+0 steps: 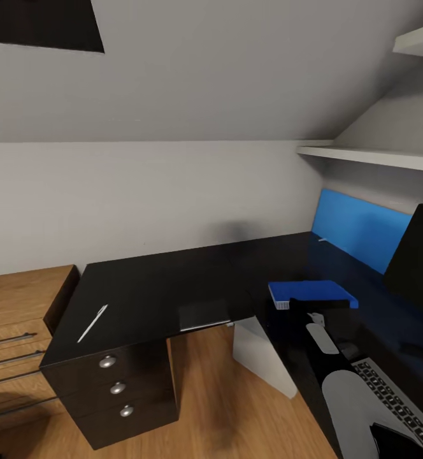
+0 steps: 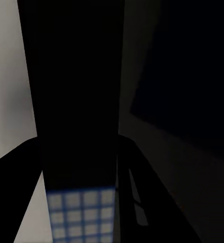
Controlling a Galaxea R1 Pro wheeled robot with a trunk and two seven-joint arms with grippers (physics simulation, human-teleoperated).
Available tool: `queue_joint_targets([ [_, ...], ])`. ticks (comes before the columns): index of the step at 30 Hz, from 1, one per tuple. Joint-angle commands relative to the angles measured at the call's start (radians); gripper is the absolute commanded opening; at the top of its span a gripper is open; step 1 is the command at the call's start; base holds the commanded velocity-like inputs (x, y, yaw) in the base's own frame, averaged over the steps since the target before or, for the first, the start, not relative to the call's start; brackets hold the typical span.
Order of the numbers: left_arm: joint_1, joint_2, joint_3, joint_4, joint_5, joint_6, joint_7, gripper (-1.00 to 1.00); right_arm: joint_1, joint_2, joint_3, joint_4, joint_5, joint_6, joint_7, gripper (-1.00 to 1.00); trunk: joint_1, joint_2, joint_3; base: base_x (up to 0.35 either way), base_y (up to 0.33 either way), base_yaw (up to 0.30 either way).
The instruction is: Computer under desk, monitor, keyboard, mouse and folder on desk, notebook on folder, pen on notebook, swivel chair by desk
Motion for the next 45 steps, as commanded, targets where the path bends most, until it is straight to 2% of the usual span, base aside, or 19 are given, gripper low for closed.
queue_joint_targets([
  [1,-0.001,0.001,-0.009,0.000,0.010,-0.005,0.007,1.00,0.000,0.001,-0.004,-0.002,-0.009,0.002,-0.004,-1.00,0.000,-0.001,-0.001,0.010,-0.039,0.000],
  [16,-0.001,0.001,-0.006,-0.001,0.012,-0.007,0.008,1.00,0.000,0.001,-0.004,0.000,-0.010,0.003,-0.007,-1.00,0.000,-0.001,-0.001,0.001,-0.004,0.000],
  [24,-0.001,0.001,-0.005,-0.001,0.012,-0.007,0.008,1.00,-0.001,0.001,-0.005,0.038,-0.012,0.005,-0.055,-1.00,0.000,-0.001,-0.001,0.000,0.000,0.000],
  [45,-0.001,0.002,-0.005,-0.001,0.012,-0.007,0.009,1.00,-0.001,0.001,-0.004,0.041,-0.012,0.005,-0.057,-1.00,0.000,-0.001,-0.001,-0.027,0.000,0.000],
])
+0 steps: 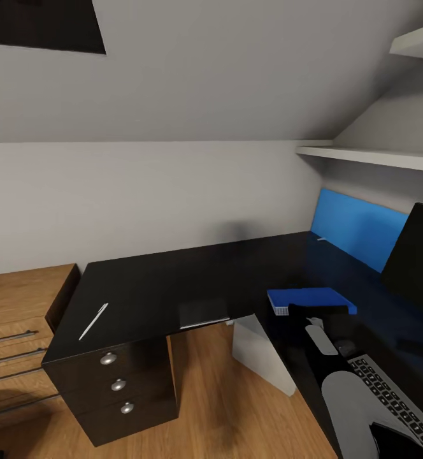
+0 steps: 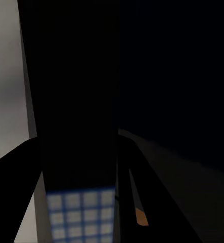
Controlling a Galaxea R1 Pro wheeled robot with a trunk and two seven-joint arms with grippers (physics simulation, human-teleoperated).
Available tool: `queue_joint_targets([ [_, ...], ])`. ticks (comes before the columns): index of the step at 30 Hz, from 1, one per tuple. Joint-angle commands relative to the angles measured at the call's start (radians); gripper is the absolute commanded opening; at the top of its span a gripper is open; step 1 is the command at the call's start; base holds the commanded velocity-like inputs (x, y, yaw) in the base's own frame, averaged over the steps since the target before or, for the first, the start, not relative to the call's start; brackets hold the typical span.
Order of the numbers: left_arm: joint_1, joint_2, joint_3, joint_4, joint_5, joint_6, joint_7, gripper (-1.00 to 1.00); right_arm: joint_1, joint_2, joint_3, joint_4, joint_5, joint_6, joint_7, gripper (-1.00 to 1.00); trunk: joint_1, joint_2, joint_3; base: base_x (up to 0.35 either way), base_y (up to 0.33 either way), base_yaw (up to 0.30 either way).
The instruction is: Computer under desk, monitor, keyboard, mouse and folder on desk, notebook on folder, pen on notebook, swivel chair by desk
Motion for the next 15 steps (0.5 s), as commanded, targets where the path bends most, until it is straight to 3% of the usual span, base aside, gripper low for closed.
queue_joint_targets([
  [1,-0.001,0.001,-0.008,0.000,0.010,-0.005,0.006,1.00,0.000,0.001,-0.004,0.017,-0.008,0.001,-0.005,-1.00,0.000,0.000,-0.001,0.000,0.000,0.000],
  [15,-0.001,0.001,-0.008,0.000,0.010,-0.015,0.007,1.00,0.000,0.001,-0.002,0.017,-0.006,0.001,-0.005,-1.00,0.000,0.000,-0.001,0.000,0.000,0.000],
])
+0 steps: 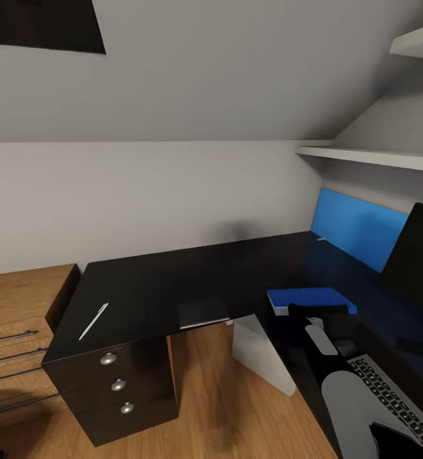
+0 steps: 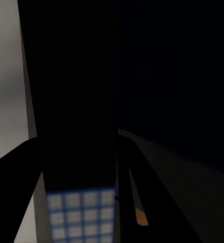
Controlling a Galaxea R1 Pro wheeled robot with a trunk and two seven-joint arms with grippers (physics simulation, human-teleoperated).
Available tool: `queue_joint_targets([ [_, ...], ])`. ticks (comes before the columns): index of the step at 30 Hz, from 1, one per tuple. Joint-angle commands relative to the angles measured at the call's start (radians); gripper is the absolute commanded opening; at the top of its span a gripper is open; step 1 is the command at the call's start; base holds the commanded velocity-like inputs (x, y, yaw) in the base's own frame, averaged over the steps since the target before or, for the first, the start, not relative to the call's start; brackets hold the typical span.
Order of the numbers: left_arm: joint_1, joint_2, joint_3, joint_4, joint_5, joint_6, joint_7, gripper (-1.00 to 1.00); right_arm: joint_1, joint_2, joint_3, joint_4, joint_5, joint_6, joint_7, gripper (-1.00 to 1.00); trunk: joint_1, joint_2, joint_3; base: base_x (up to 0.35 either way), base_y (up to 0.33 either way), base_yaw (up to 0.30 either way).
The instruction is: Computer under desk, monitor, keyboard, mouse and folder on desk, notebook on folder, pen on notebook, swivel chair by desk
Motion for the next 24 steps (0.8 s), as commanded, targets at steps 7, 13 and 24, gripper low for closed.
queue_joint_targets([
  [7,-0.001,0.000,-0.008,0.000,0.010,-0.012,0.005,1.00,-0.001,0.001,-0.004,0.016,-0.009,0.001,-0.005,-1.00,0.000,0.000,-0.001,0.000,0.000,0.000],
  [13,-0.001,0.000,-0.008,0.000,0.010,-0.012,0.005,1.00,0.000,0.001,-0.004,0.016,-0.009,0.001,-0.005,1.00,0.000,0.000,-0.001,0.000,0.000,0.000],
  [24,-0.001,0.000,-0.008,0.000,0.010,-0.012,0.005,1.00,-0.001,0.001,-0.004,0.016,-0.009,0.001,-0.005,1.00,0.000,0.000,-0.001,0.000,0.000,0.000],
])
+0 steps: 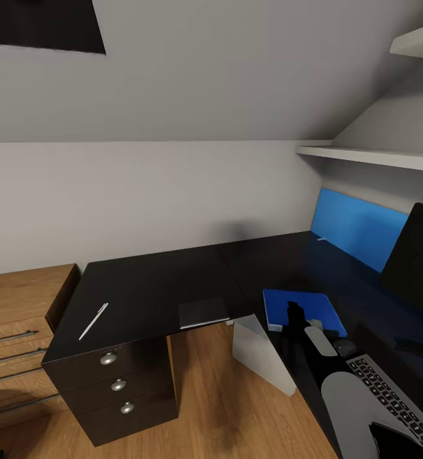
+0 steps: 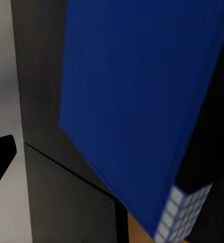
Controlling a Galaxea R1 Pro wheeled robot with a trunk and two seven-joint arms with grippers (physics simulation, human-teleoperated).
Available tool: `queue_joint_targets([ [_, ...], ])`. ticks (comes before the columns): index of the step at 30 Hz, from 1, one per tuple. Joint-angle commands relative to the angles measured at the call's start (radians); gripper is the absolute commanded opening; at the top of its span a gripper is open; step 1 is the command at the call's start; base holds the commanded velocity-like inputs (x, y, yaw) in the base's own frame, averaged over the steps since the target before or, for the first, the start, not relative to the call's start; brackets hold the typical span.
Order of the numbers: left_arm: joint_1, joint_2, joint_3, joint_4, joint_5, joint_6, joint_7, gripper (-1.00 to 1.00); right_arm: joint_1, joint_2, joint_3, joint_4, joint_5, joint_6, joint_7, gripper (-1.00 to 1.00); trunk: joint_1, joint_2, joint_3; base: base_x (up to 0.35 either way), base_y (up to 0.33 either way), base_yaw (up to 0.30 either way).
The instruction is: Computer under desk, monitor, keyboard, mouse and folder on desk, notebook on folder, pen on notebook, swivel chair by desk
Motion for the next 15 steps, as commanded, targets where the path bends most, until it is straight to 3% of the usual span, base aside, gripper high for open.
queue_joint_targets([
  [1,-0.001,0.001,-0.008,0.000,0.010,-0.005,0.006,1.00,0.000,0.001,-0.004,-0.002,-0.008,0.002,-0.004,1.00,0.000,-0.001,-0.001,0.000,0.000,0.000],
  [9,-0.001,0.000,-0.008,0.000,0.010,-0.005,0.006,1.00,0.000,0.001,-0.004,-0.002,-0.008,0.002,-0.004,1.00,0.000,-0.001,-0.001,-0.126,0.000,0.000],
  [15,-0.001,0.000,-0.008,0.000,0.010,-0.005,0.006,1.00,0.001,0.001,-0.004,-0.002,-0.008,0.001,-0.003,1.00,0.000,-0.001,-0.001,-0.024,0.000,0.000],
])
